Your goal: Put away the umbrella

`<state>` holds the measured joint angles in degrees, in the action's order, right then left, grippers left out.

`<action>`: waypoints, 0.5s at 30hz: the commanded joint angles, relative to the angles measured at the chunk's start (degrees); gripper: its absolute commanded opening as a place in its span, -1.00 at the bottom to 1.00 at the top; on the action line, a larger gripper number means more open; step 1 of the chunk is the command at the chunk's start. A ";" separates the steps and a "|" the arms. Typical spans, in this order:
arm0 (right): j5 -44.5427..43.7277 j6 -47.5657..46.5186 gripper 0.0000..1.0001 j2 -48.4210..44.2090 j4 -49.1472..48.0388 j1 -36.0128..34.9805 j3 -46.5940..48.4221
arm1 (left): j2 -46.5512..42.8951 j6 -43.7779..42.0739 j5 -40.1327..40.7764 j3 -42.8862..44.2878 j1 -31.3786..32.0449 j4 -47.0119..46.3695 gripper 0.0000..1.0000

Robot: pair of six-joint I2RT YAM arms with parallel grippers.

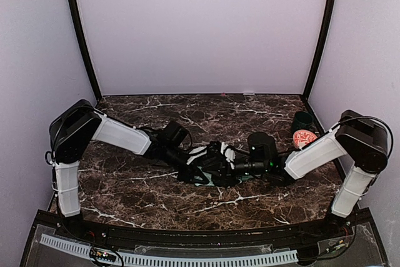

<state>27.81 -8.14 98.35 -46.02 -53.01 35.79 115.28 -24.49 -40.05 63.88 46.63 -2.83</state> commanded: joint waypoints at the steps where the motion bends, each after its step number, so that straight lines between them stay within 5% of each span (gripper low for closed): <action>1: -1.91 -0.36 -1.00 -0.42 -1.89 -1.73 3.09 | 5.05 4.20 -4.77 2.02 -0.95 15.74 -1.00; 15: -1.18 -1.15 -1.00 -1.92 8.00 -2.44 4.18 | 14.42 11.78 -11.07 9.37 -7.12 19.81 -0.97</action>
<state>22.87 -8.32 98.37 -39.62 -53.91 38.83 123.50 -17.72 -54.98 73.89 42.04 8.29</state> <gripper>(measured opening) 0.004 0.327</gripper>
